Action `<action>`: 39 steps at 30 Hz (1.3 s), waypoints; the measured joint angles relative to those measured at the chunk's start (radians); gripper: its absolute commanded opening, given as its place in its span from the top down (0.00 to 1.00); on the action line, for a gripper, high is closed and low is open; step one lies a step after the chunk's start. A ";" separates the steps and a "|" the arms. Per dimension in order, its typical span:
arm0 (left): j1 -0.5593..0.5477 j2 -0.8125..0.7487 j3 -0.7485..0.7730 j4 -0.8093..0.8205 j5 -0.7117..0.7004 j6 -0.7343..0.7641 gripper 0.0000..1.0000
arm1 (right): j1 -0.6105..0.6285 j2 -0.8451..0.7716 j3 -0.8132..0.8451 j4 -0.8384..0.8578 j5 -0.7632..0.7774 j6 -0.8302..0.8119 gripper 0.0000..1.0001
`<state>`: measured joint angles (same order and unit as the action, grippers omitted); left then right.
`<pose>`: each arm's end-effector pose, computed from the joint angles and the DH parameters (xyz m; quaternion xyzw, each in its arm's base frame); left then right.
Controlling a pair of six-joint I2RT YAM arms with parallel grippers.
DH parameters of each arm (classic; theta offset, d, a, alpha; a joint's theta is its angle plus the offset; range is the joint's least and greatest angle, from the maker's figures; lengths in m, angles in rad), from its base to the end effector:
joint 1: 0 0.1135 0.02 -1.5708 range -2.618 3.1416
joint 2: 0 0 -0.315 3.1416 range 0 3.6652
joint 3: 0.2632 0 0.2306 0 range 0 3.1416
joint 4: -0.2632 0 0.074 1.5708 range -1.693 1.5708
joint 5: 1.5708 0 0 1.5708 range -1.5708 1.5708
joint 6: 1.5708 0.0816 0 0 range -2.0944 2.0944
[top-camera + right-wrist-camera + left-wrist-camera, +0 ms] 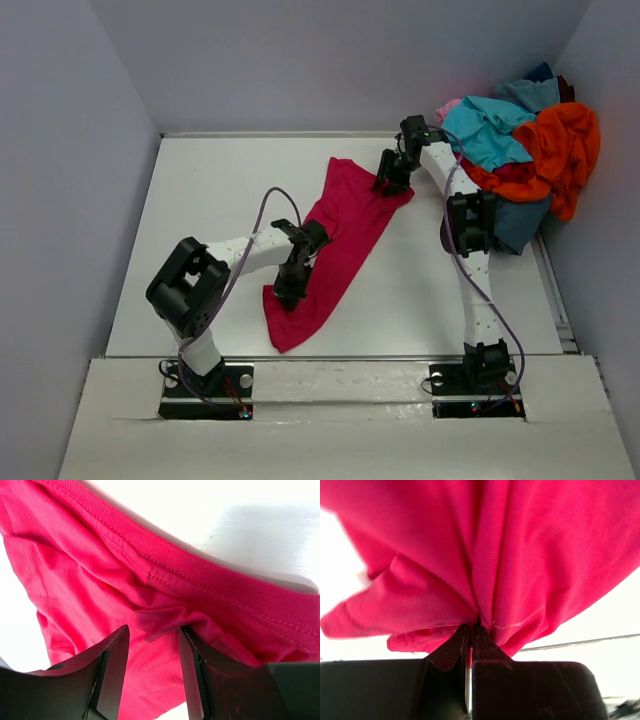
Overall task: Fold and stack the t-shirts
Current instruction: Fold the tshirt
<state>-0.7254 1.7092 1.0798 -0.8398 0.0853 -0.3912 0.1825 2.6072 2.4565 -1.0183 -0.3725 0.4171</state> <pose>0.2158 -0.2006 0.1884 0.1681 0.9835 -0.0630 0.0205 0.5639 0.1343 0.1618 0.0760 0.9606 0.2313 0.1338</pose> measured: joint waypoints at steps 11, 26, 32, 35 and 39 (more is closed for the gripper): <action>-0.206 0.092 0.064 0.001 0.086 0.045 0.94 | 0.000 0.003 0.000 0.022 -0.029 -0.029 0.47; -0.246 0.109 0.135 -0.020 0.080 0.038 0.48 | 0.000 -0.022 -0.061 0.095 -0.047 -0.034 0.46; -0.246 0.109 0.199 -0.061 0.017 0.008 0.46 | 0.000 -0.061 -0.123 0.113 -0.043 -0.045 0.43; -0.246 0.109 0.265 -0.087 -0.027 -0.010 0.40 | 0.000 -0.069 -0.128 0.111 -0.042 -0.048 0.42; -0.245 0.108 0.343 -0.117 -0.103 -0.029 0.36 | 0.000 -0.086 -0.128 0.108 -0.041 -0.047 0.40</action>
<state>-0.9707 1.8175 1.4223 -0.9573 -0.0181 -0.4206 0.1825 2.5214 2.3287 -0.9108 -0.4133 0.3698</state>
